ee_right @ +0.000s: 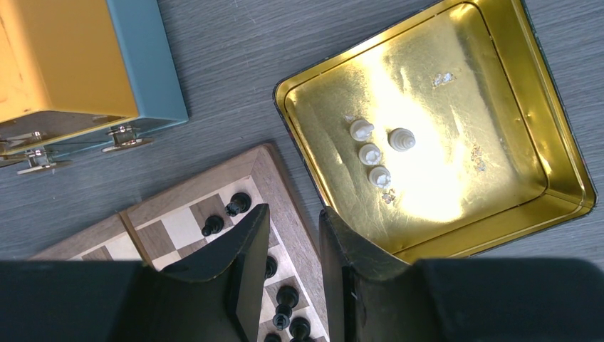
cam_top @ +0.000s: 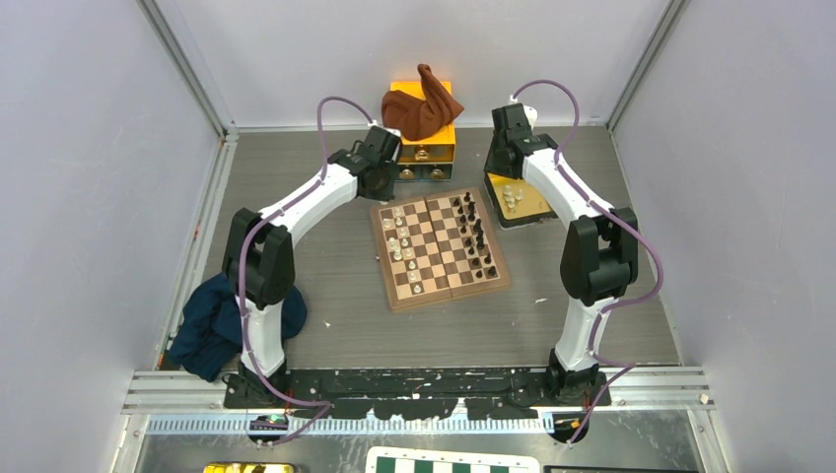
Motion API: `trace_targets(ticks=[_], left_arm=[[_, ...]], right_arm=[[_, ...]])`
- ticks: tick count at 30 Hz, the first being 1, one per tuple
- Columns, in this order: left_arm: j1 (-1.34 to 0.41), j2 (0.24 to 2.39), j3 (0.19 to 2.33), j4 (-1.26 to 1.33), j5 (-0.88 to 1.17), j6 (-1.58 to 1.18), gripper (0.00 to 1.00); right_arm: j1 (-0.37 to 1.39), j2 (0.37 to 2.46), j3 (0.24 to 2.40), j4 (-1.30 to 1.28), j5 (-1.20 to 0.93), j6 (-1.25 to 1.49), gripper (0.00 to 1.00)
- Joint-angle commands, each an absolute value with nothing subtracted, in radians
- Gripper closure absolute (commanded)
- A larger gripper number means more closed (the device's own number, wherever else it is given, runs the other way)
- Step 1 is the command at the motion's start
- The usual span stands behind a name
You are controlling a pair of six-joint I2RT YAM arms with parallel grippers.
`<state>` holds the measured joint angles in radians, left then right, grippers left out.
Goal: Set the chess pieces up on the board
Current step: Place the chess piece on the chessboard.
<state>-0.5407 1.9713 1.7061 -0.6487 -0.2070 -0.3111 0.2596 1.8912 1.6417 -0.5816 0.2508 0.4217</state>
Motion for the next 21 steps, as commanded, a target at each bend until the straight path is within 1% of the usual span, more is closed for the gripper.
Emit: trace_targets(ticks=[1,6,12,21], left_arm=[[-0.534,1.98,1.686,-0.631,-0.178,-0.339,0.96],[-0.53,1.992,1.671,-0.627,-0.168,-0.348,0.94],[-0.528,2.011,1.666,-0.623,-0.164,-0.353,0.84],[-0.529,2.047,1.671,-0.602,-0.157,-0.351,0.81]], right_arm=[[0.266,1.858,1.681,-0.568,0.272,0.427,0.62],[0.267,1.863,1.682,-0.568,0.272,0.428,0.62],[0.27,1.862,1.678,-0.569,0.274,0.425,0.62],[0.269,1.858,1.669,-0.57,0.277,0.423,0.62]])
